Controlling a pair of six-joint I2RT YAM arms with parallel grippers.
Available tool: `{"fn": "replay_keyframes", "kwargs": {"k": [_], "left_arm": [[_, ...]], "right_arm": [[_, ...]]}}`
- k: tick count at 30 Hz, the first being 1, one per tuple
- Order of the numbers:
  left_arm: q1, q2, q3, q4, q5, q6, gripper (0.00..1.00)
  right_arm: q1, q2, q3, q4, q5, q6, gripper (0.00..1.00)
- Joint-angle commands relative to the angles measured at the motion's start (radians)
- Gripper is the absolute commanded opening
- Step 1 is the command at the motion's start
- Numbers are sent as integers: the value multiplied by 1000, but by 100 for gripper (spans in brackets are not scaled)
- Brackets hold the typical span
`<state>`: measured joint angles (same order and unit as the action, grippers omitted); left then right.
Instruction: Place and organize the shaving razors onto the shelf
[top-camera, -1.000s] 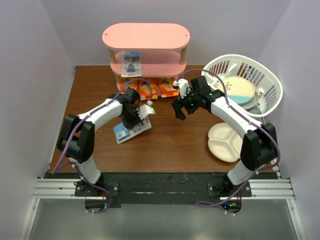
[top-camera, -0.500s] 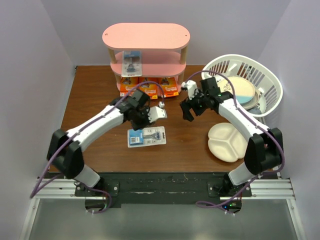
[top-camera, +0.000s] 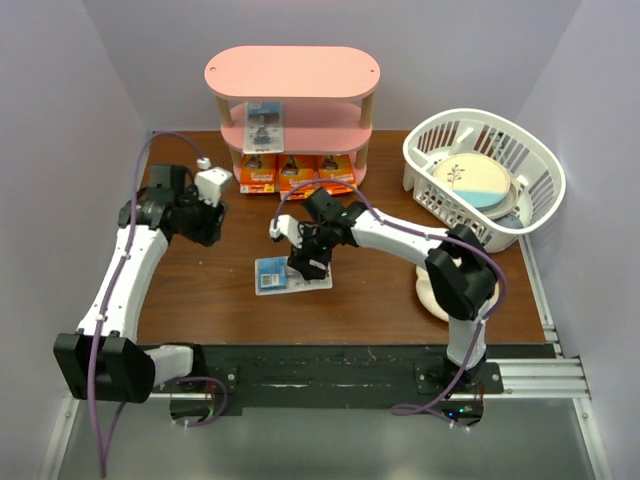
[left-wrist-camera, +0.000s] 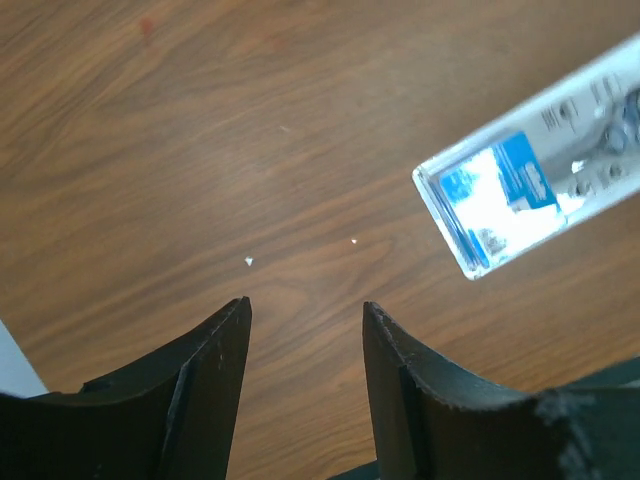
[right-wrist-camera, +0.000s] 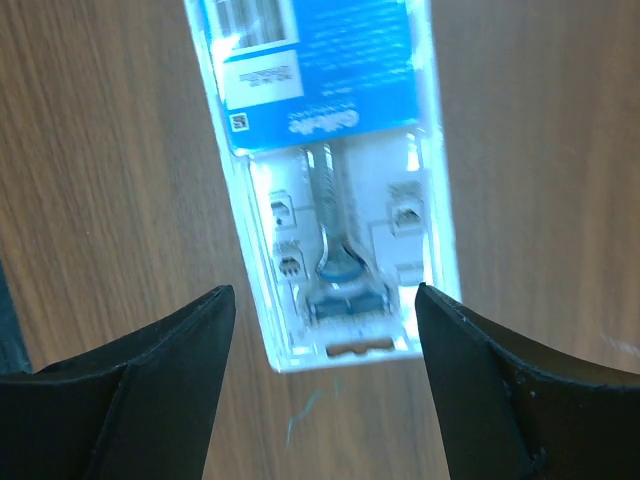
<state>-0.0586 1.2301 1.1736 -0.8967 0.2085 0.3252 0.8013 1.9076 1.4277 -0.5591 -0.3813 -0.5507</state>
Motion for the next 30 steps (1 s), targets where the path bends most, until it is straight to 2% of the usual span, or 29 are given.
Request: {"fn": "replay_keyframes", "kwargs": {"k": [1,3,8,14,15,16,18,19,21,24,26,30], "left_arm": [[167,-83,-18,88,123,-138,54],[245,-96,-28,113,167,-175,54],[339,-135,-74,154,242,-238,53],[350,-169,-126,160,279,-250,53],[350,-173,-130,162,279,-252,53],[352,-175,-134,163,279,-252,53],[355,-175,-140,165,281,-252,53],[358,-173,-140,168,281,-253,53],[361,-169,-135,168,284,-255,53],[364,-162,-129,174,278,-262,52],[364,-159,-129,182,269,-275,52],[364,-135,-123,211,279,-298,51]], "right_arm": [[27,39,46,48,21,-86,76],[32,71,50,65,39,-98,77],[32,122,59,76,53,-144,76],[33,163,71,53,25,-186,61],[33,166,71,42,19,-192,58],[33,179,80,35,7,-213,48],[36,195,92,-7,5,-238,38],[36,208,105,-22,8,-248,28],[36,206,120,-74,4,-250,20],[19,156,146,-99,18,-149,9],[-7,87,148,-96,15,-22,0],[-66,-37,148,-105,-34,159,0]]}}
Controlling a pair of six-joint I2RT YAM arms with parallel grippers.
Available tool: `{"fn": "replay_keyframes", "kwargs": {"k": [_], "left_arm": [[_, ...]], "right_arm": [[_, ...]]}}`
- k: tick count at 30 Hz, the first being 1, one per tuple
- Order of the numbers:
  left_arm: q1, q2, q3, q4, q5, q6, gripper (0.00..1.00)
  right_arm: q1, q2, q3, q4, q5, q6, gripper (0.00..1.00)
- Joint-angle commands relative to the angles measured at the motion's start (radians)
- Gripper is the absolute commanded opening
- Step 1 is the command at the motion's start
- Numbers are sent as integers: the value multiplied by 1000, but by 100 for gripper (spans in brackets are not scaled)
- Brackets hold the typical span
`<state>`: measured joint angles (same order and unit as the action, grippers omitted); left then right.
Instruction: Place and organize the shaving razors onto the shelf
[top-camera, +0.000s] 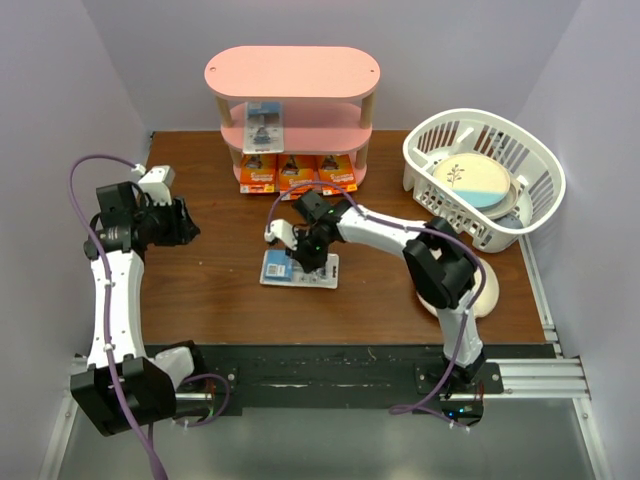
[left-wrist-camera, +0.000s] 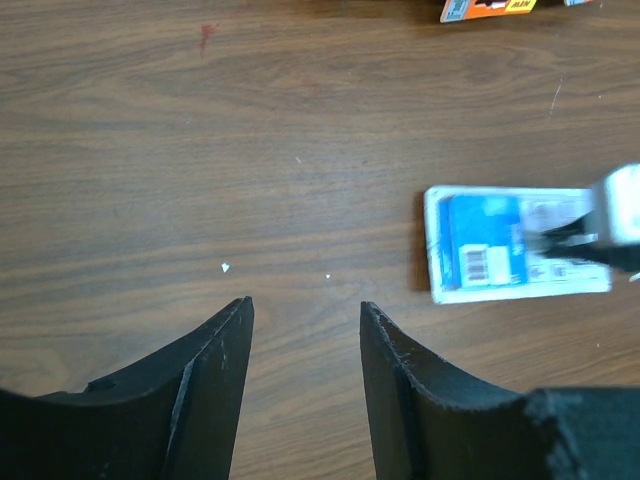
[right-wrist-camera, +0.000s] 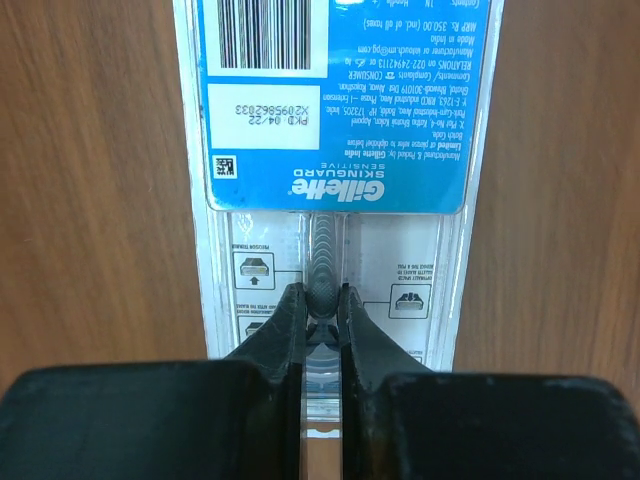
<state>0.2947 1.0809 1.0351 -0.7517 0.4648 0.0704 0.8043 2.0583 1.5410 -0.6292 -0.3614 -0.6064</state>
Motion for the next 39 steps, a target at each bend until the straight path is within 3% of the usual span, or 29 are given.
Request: {"fn": "replay_keyframes", "kwargs": {"k": [1,6,10,20,27,39], "left_arm": [[12,17,16,75,23,-47,51],[12,66,40,152,26,-110,50],[12,111,71,176,14,-133,49],[11,174,117,180,12,-138,49],[11,160,74,186,11,-133,49],[11,162,46,189,18,-129,49]], "right_arm": [[-82,-214,34,-32,-54,276,0],[-181,-334,57,81,45,532,0],[-201,-351,99,190,246,680,0],[-205,-187,301,296,533,743,0],[-221,-78,450,296,608,813,0],[-223,-9,519,327,676,839,0]]}}
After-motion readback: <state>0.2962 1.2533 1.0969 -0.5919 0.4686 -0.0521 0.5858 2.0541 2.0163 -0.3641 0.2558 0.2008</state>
